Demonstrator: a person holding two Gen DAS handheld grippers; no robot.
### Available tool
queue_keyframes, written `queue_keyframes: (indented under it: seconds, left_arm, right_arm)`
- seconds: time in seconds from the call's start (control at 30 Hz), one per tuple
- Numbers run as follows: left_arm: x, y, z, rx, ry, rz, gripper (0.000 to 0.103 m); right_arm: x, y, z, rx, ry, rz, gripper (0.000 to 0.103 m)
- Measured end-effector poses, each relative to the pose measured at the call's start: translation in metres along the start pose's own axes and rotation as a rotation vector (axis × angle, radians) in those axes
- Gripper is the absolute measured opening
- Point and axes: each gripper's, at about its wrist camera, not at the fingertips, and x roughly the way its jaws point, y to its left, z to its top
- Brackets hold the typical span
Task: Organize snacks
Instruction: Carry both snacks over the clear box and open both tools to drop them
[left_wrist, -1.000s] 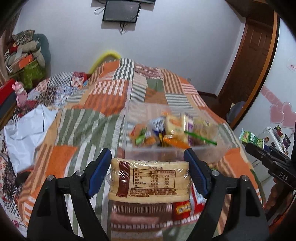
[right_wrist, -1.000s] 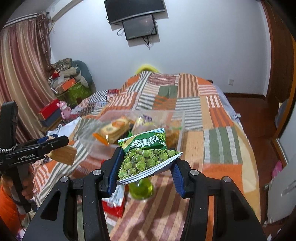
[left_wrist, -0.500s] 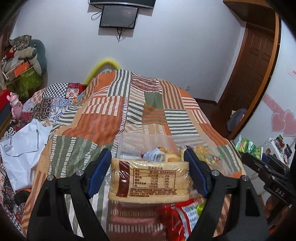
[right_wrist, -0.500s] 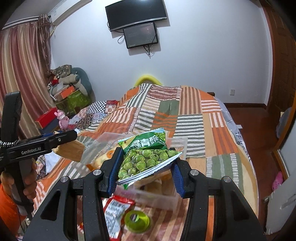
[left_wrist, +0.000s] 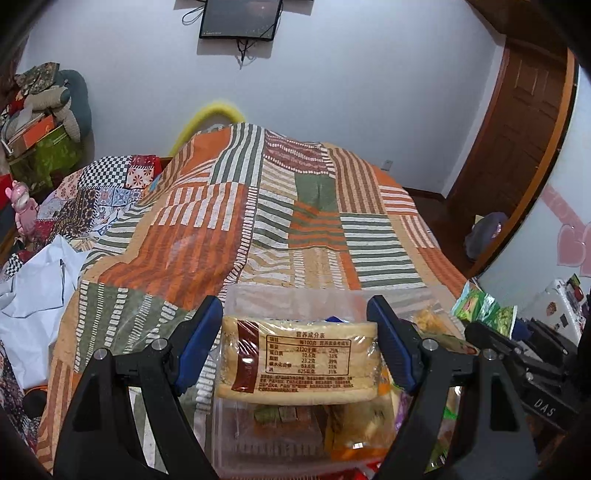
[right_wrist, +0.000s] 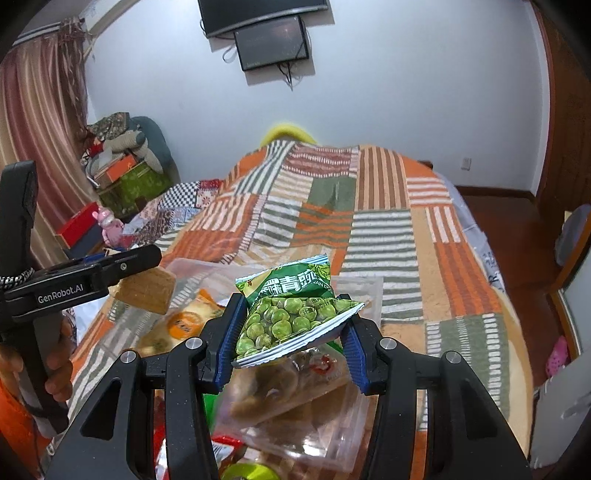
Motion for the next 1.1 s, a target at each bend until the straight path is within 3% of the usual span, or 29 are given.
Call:
queue_keyframes:
  seconds: [0.3, 0.73, 0.87, 1.1]
  left_arm:
    - [0.028, -0.005, -0.001, 0.001, 0.029, 0.019, 0.080]
    - [0.037, 0.001, -0.012, -0.010, 0.097, 0.028, 0.081]
    - [0.024, -0.001, -0.013, -0.013, 0.082, 0.015, 0.081]
    - [-0.017, -0.010, -0.010, 0.030, 0.022, 0.010, 0.082]
  right_arm:
    - [0.020, -0.006, 0.001, 0.028, 0.050, -0.020, 0.046]
    - [0.021, -0.010, 0.002, 0.020, 0.083, -0.023, 0.051]
    - [0.012, -0.008, 0.001, 0.019, 0.067, -0.022, 0.059]
    - [-0.017, -0.001, 0.003, -0.008, 0.018, -0.017, 0.061]
